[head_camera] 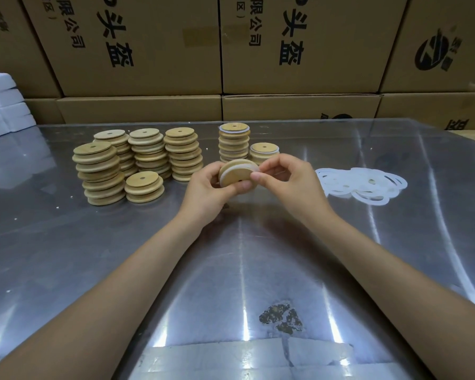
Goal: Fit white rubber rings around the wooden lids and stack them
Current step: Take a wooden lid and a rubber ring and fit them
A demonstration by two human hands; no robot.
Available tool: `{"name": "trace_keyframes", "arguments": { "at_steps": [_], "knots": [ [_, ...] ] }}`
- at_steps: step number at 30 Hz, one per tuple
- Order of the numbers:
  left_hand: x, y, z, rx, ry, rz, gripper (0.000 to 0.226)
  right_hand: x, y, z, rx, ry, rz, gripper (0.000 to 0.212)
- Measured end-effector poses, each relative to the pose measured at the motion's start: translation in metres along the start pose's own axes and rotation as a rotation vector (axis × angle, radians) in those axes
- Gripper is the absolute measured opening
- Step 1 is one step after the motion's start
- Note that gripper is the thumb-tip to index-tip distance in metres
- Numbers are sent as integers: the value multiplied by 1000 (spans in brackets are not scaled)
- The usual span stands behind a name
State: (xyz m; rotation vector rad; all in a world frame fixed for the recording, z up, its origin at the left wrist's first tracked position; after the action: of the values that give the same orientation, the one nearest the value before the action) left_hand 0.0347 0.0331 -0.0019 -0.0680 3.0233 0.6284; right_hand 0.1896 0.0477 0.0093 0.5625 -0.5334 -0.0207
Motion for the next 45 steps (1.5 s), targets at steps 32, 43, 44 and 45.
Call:
{"name": "trace_keyframes", "arguments": {
  "at_steps": [32,43,44,45],
  "knots": [
    [-7,0,9,107,35,144,75,-2,-1,-25,-420,304,38,22],
    [-6,0,11,-104,367,83,77,-23,-1,-22,-237,63,118,63],
    [-7,0,12,-94,365,108,83,-24,1,-24,-231,70,98,59],
    [-9,0,13,-86,372,126,87,-24,4,-26,-225,74,76,53]
  ]
}}
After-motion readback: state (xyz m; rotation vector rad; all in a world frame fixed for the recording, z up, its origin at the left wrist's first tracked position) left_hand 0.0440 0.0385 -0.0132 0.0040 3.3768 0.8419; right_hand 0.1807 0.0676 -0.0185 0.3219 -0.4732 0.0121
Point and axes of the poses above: each hand's wrist, its own y-axis towards the middle knuckle, its own x-axis out of the back of the hand, z = x × y, the point moved 3 cm from there along y, towards the middle knuckle, and after that the axes turned 11 degrees about -y, right-handed, at the moved point
